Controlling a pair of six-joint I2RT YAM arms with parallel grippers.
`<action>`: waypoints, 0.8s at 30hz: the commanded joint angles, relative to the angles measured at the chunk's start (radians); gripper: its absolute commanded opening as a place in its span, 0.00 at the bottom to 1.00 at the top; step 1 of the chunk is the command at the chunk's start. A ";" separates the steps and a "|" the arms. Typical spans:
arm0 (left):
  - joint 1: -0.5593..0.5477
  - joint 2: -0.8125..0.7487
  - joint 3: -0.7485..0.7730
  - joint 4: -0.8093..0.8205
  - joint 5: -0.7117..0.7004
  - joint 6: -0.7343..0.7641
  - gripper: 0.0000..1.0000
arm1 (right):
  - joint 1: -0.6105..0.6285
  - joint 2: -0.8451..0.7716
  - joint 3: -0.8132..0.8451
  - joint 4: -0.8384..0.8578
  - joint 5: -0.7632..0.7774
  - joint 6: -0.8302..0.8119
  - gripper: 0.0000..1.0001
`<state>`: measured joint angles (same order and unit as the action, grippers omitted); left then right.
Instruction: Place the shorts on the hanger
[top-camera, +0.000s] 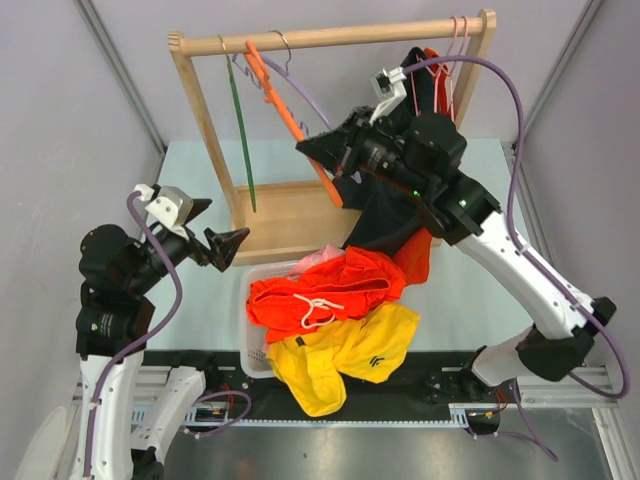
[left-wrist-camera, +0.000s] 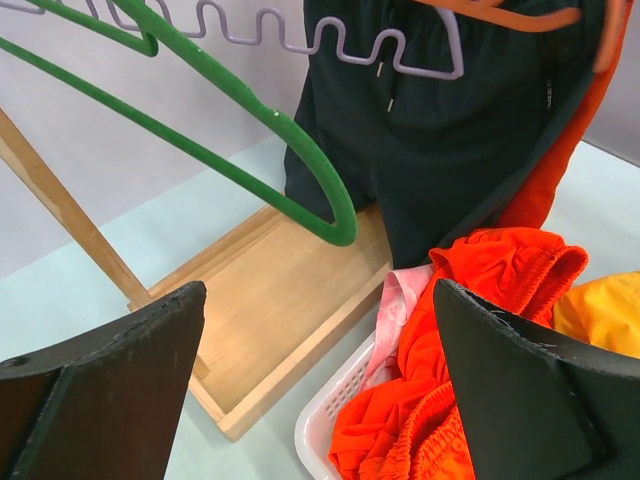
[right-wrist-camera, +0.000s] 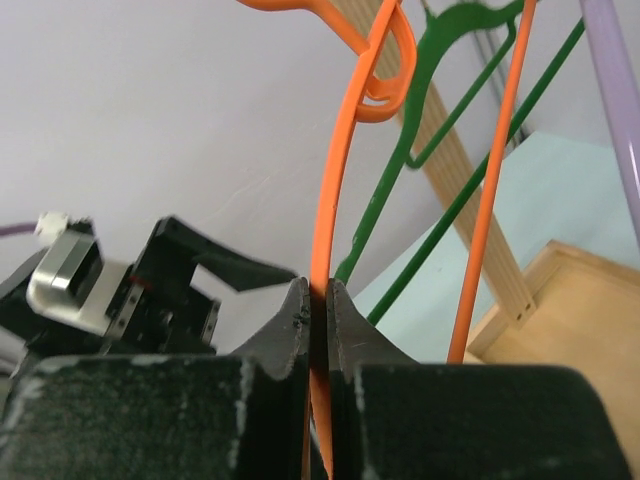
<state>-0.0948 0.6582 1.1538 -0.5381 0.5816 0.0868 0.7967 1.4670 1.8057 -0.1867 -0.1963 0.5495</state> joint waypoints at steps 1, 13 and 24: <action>0.007 0.009 0.018 0.006 0.035 0.044 1.00 | -0.024 -0.115 -0.104 0.050 -0.099 0.036 0.00; 0.007 -0.028 -0.048 0.010 0.158 0.140 1.00 | -0.077 -0.364 -0.313 -0.125 -0.278 -0.155 0.00; 0.007 -0.061 -0.126 -0.111 0.202 0.294 1.00 | -0.062 -0.510 -0.390 -0.436 -0.345 -0.332 0.00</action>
<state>-0.0948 0.6098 1.0451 -0.6048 0.7418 0.2993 0.7662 0.9878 1.4307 -0.5026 -0.5247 0.2893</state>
